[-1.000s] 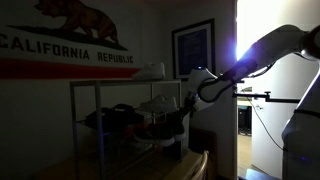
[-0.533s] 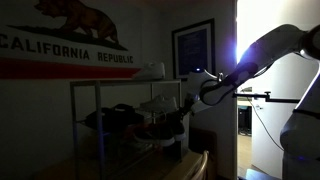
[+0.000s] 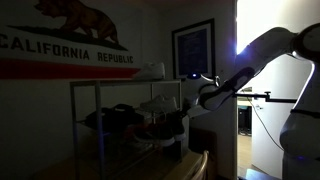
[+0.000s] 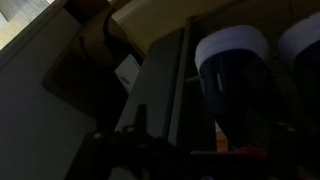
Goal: Move the black shoe on the right to the top compartment of the shoe rack
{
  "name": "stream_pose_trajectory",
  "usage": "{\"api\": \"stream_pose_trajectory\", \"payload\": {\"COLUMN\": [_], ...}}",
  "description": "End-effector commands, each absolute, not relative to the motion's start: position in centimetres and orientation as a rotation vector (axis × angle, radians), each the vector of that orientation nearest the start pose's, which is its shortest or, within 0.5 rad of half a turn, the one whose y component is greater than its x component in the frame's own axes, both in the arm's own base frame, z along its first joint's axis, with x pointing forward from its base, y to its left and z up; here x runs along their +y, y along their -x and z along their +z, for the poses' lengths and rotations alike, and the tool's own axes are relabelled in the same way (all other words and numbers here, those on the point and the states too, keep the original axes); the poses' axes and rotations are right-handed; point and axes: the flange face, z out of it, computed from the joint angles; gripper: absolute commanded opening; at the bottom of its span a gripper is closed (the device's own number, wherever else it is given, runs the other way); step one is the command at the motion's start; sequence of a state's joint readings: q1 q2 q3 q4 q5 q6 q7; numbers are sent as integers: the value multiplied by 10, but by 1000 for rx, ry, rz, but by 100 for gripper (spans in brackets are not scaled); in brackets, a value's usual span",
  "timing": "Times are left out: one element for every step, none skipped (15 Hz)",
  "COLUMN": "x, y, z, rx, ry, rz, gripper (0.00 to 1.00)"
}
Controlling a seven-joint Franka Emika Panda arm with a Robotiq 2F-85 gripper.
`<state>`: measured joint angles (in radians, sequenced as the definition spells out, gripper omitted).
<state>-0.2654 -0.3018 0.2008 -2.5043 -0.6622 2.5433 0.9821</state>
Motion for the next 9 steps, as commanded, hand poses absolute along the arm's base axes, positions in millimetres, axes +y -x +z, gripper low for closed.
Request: {"api": "stream_pose_trajectory", "payload": {"x": [-22,-21,-20,-19,-18,-18,-18,-17,-17], "y": [-484,-490,-495,-502,-507,-513,-517,-520,-523], "z": [420,420,419,419,417,415,412,409,405], "rx": [1007,1021,1032,1040,1048,1053,1059,1063,1065], "ry": [3186,3174,3168,3163,3160,3160,3159,3161,3160], "rz": [-888,-896,-907,-920,-931,-941,-946,-950,-950], "gripper": [100,100,100,100,100,100,100,100,100]}}
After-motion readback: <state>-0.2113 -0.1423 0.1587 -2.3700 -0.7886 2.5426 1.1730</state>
